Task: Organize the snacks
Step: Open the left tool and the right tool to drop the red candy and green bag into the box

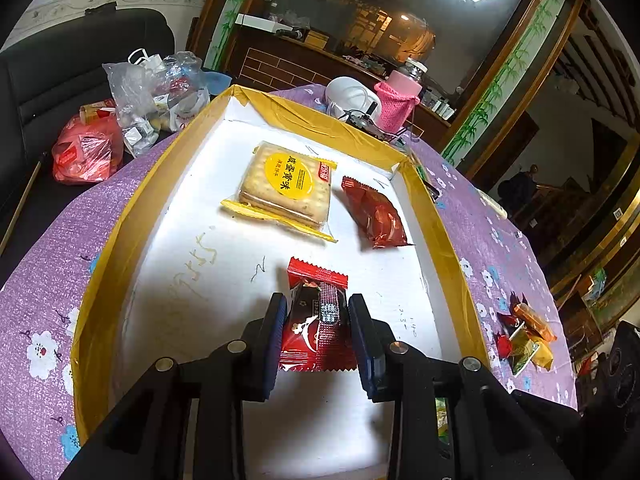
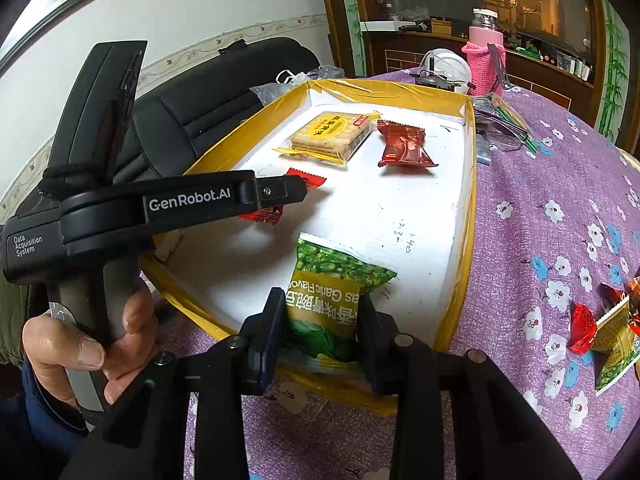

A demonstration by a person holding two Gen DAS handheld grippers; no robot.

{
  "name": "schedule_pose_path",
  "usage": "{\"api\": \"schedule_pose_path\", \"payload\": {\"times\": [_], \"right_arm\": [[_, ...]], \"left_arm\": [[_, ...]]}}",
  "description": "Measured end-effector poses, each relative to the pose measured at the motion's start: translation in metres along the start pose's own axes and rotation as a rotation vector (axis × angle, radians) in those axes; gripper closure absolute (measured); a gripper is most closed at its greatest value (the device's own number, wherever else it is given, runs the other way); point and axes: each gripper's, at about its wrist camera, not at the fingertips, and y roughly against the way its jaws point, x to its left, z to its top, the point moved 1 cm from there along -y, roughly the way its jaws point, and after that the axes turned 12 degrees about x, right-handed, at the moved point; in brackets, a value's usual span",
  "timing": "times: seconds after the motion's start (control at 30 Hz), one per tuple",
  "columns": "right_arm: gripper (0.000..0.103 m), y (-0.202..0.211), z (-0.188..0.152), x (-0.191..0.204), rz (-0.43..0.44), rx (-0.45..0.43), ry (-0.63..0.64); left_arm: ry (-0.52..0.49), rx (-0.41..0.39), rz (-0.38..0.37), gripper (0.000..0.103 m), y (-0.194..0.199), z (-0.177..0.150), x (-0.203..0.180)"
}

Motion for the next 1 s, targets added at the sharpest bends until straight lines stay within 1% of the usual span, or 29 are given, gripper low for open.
{"api": "schedule_pose_path", "payload": {"times": [0.3,0.33,0.37,0.43,0.73,0.87,1.0], "right_arm": [[0.067,0.0,0.0,0.0,0.001,0.001,0.004],[0.067,0.0,0.0,0.0,0.0,0.001,0.004],[0.067,0.0,0.0,0.0,0.0,0.001,0.004],[0.067,-0.001,0.0,0.0,0.0,0.001,0.004],[0.067,0.0,0.0,0.0,0.007,-0.002,-0.002],[0.067,0.004,0.003,-0.005,0.036,-0.001,-0.034],[0.067,0.017,0.005,-0.015,0.063,-0.026,-0.08]], "left_arm": [[0.001,-0.001,0.0,0.07,0.0,0.0,0.0],[0.001,-0.003,-0.001,0.069,0.0,0.0,0.0],[0.0,-0.004,-0.001,0.065,0.0,-0.001,0.0],[-0.001,-0.01,-0.003,0.061,0.001,-0.001,0.0],[-0.007,-0.019,-0.006,0.061,0.003,-0.001,-0.002],[-0.009,-0.026,-0.01,0.061,0.004,-0.001,-0.002],[-0.011,-0.032,-0.014,0.061,0.005,-0.002,-0.002]]}}
